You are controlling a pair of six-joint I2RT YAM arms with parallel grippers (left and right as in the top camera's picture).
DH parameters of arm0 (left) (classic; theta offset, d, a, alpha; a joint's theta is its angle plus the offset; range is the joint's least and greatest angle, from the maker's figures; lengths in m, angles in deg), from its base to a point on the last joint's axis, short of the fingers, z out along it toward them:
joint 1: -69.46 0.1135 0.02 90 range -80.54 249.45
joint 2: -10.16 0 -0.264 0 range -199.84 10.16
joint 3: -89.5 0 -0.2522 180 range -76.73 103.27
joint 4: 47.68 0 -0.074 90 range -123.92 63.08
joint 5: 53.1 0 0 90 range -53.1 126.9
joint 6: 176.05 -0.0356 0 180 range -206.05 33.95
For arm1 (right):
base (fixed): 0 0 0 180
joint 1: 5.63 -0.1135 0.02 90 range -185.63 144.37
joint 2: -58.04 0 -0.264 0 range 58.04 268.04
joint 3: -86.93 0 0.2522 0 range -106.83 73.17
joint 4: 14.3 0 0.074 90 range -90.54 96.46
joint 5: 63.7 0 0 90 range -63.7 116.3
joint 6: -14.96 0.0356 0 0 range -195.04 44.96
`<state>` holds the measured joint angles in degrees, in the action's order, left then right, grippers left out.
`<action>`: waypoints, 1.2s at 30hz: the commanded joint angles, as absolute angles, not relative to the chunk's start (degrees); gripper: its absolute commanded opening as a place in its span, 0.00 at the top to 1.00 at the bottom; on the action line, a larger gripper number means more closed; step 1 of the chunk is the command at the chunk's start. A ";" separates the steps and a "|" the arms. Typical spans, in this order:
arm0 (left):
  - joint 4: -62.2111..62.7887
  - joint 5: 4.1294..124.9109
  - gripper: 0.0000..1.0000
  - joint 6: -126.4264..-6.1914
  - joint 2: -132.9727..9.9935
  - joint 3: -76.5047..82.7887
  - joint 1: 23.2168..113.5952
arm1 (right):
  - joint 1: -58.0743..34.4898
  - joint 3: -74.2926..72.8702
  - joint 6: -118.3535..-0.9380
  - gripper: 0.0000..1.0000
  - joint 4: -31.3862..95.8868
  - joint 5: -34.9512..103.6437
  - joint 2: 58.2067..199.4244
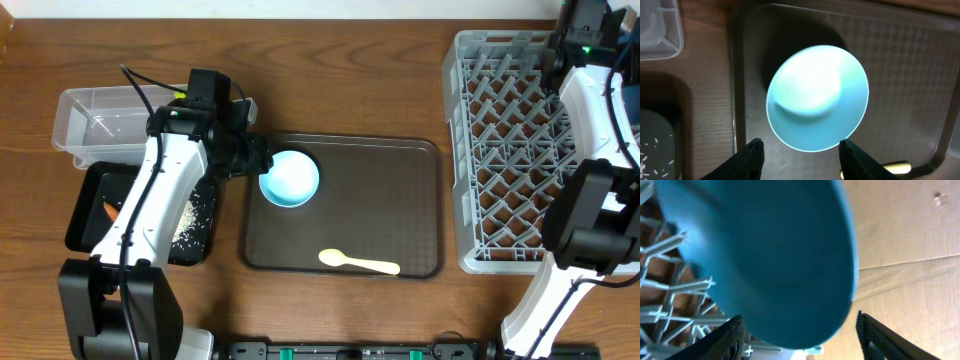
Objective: Sort waste into correct bins and load items into the dishwasher rack
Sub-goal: 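Lower the teal plate upright into the rack and open the gripper, then reach the right gripper to the light-blue bowl rim and grasp it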
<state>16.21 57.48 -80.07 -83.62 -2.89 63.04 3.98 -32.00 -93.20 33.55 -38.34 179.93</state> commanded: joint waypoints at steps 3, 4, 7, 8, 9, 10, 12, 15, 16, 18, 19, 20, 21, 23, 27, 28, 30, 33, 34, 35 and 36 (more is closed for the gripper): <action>16.41 56.76 0.49 -79.81 -83.27 -2.85 63.35 | 1.64 -32.74 -89.57 0.26 34.62 -36.59 180.19; 16.41 56.76 0.49 -79.81 -83.27 -2.85 63.35 | 1.29 -32.76 -89.31 0.26 34.60 -36.59 180.10; 16.41 56.76 0.49 -79.81 -83.27 -2.85 63.35 | 0.26 -32.76 -88.91 0.25 34.49 -35.28 179.27; 16.43 56.76 0.49 -79.81 -83.27 -2.85 63.35 | -0.11 -32.76 -88.43 0.24 34.47 -33.97 178.73; 16.41 56.76 0.49 -79.81 -83.27 -2.85 63.35 | -0.46 -32.76 -87.95 0.23 34.51 -32.02 178.00; 16.43 56.76 0.49 -79.81 -83.27 -2.85 63.35 | -0.83 -32.76 -87.36 0.22 34.67 -29.73 177.09; 16.41 56.76 0.49 -79.81 -83.27 -2.85 63.35 | -1.57 -32.76 -87.23 0.21 35.36 -23.87 175.05; 16.41 56.76 0.49 -79.78 -83.27 -2.85 63.35 | -3.37 -32.76 -87.32 0.19 38.29 -9.14 170.90; 16.39 56.76 0.49 -79.81 -83.27 -2.85 63.35 | -3.96 -32.76 -87.29 0.18 39.21 -4.66 169.72; 16.41 56.74 0.49 -79.81 -83.27 -2.85 63.35 | -5.66 -32.76 -87.29 0.16 41.51 9.42 167.05; 16.43 56.72 0.49 -79.81 -83.27 -2.85 63.35 | -6.54 -32.76 -87.29 0.17 42.38 16.35 166.05; 16.52 56.67 0.49 -79.81 -83.27 -2.85 63.35 | -7.32 -32.76 -87.25 0.20 42.88 21.75 165.42; 16.58 56.17 0.49 -79.76 -83.27 -2.85 63.35 | -8.35 -32.76 -87.16 0.21 43.34 27.08 164.87; 17.09 51.45 0.49 -77.69 -83.03 -2.85 63.37 | -10.84 -32.76 -84.37 0.22 43.91 33.26 164.63; 19.18 42.88 0.49 -73.25 -80.95 -2.85 64.37 | -16.72 -32.74 -82.66 0.21 45.62 37.33 165.61; 19.69 42.31 0.49 -73.25 -80.06 -2.85 65.01 | -18.56 -32.74 -82.36 0.20 45.83 37.29 166.09; 20.52 41.96 0.49 -73.25 -78.11 -2.85 66.67 | -21.92 -32.74 -82.33 0.19 46.07 37.26 167.12; 21.65 41.99 0.48 -73.23 -74.92 -2.85 70.23 | -27.23 -32.74 -80.65 0.18 46.56 37.24 169.39; 22.20 41.99 0.48 -72.96 -73.87 -2.85 71.56 | -28.63 -32.74 -79.80 0.18 46.58 37.20 170.29; 22.68 41.99 0.48 -72.57 -72.91 -2.85 72.92 | -30.21 -32.74 -78.99 0.18 46.60 36.89 171.40; 23.16 42.01 0.48 -72.40 -72.04 -2.85 74.21 | -31.63 -32.74 -77.92 0.19 46.58 36.54 172.65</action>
<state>22.20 43.95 -73.86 -74.90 -2.89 71.15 -28.15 -32.63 -81.92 46.32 35.03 169.52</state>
